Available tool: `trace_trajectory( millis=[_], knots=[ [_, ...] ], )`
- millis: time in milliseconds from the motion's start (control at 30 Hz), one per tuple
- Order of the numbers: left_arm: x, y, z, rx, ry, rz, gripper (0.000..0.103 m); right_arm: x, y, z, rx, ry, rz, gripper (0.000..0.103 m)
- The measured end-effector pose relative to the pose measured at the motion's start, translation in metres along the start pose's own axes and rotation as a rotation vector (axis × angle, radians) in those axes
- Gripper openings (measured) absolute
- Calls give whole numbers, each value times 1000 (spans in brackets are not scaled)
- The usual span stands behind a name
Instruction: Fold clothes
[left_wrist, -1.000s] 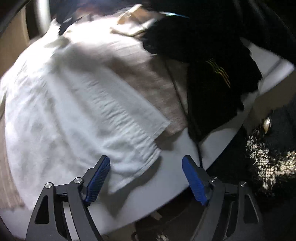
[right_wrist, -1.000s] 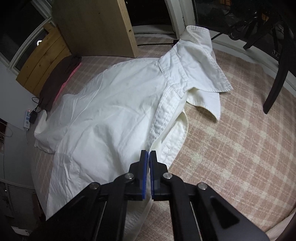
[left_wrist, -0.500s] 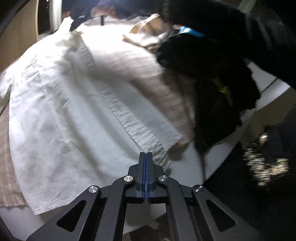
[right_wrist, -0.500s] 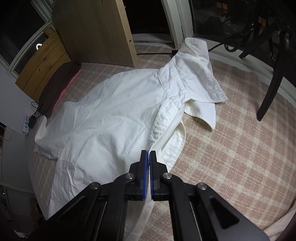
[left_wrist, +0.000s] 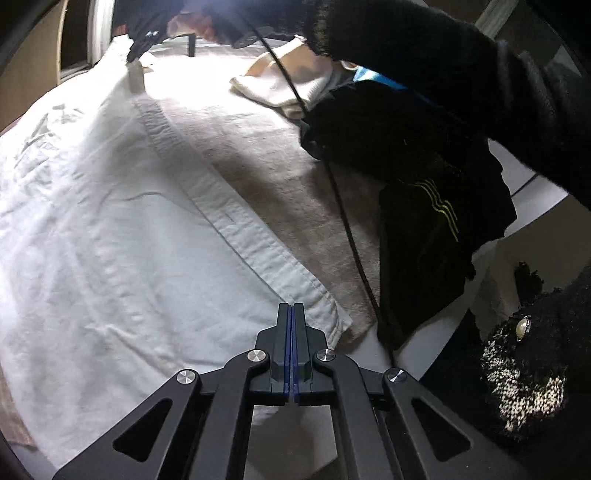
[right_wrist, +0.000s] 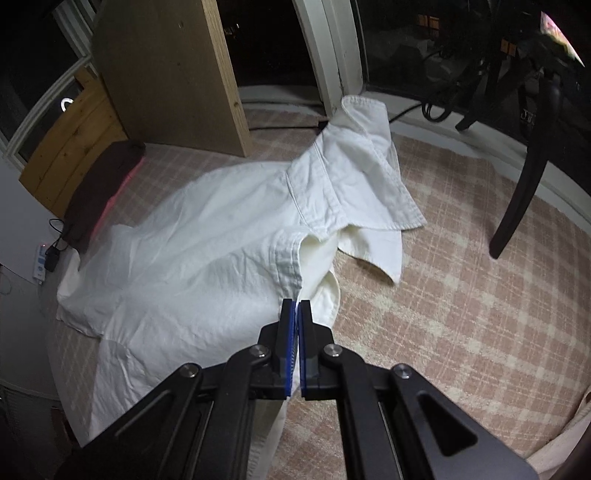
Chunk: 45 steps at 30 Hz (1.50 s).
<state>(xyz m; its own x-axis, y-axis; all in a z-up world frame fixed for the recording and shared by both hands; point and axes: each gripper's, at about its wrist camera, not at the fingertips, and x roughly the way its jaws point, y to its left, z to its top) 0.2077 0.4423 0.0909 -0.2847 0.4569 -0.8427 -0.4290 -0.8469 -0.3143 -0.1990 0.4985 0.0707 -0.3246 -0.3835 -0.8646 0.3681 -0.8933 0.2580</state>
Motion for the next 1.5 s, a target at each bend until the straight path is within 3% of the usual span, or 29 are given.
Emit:
trace_trajectory(
  millis=[67, 100, 133, 200, 300, 400, 500, 567, 600, 633, 733, 900, 1000, 1067, 1233, 1367, 1500],
  knots=[
    [-3, -4, -1, 0, 26, 7, 1, 6, -2, -2, 0, 16, -4, 2],
    [-5, -7, -2, 0, 38, 21, 10, 8, -2, -3, -6, 26, -9, 2],
    [-6, -11, -2, 5, 36, 39, 29, 10, -1, -4, -14, 33, -21, 2],
    [-13, -22, -3, 34, 16, 82, 52, 12, 0, -6, -20, 40, -29, 3],
    [-9, -42, -6, 149, 7, 134, 57, 11, -2, -7, 1, 45, -19, 3],
    [19, -56, 2, 228, 46, 162, 57, 6, -4, -9, 18, 46, -5, 4],
    [26, -52, 1, 222, 63, 173, 51, 1, -4, -10, 19, 43, -3, 5],
    [21, -46, 1, 195, 46, 151, 33, -3, -4, -13, 15, 41, -6, 5],
    [18, -41, 2, 174, 45, 148, 16, -5, -5, -13, 15, 41, -8, 5],
    [13, -37, 1, 161, 44, 147, 5, -6, -7, -14, 19, 45, -8, 5],
    [-5, -25, 0, 121, 26, 141, 4, -9, -17, -18, 50, 56, 4, 9],
    [-69, -5, -1, 14, -90, 129, 4, -20, -34, -33, 98, 75, 62, 25],
    [-94, 5, 4, -36, -142, 97, 4, -21, -41, -42, 119, 105, 60, 25],
    [-106, 3, 2, -33, -151, 80, 4, -18, -43, -47, 151, 132, 105, 26],
    [-82, -19, 11, 29, -121, 30, 4, -14, -34, -60, 174, 178, 241, 35],
    [-50, -14, 26, 3, -141, 31, 4, -19, -27, -79, 171, 204, 251, 38],
    [-38, -2, 33, -22, -153, 38, 4, -41, -24, -117, 214, 204, 360, 40]
  ],
)
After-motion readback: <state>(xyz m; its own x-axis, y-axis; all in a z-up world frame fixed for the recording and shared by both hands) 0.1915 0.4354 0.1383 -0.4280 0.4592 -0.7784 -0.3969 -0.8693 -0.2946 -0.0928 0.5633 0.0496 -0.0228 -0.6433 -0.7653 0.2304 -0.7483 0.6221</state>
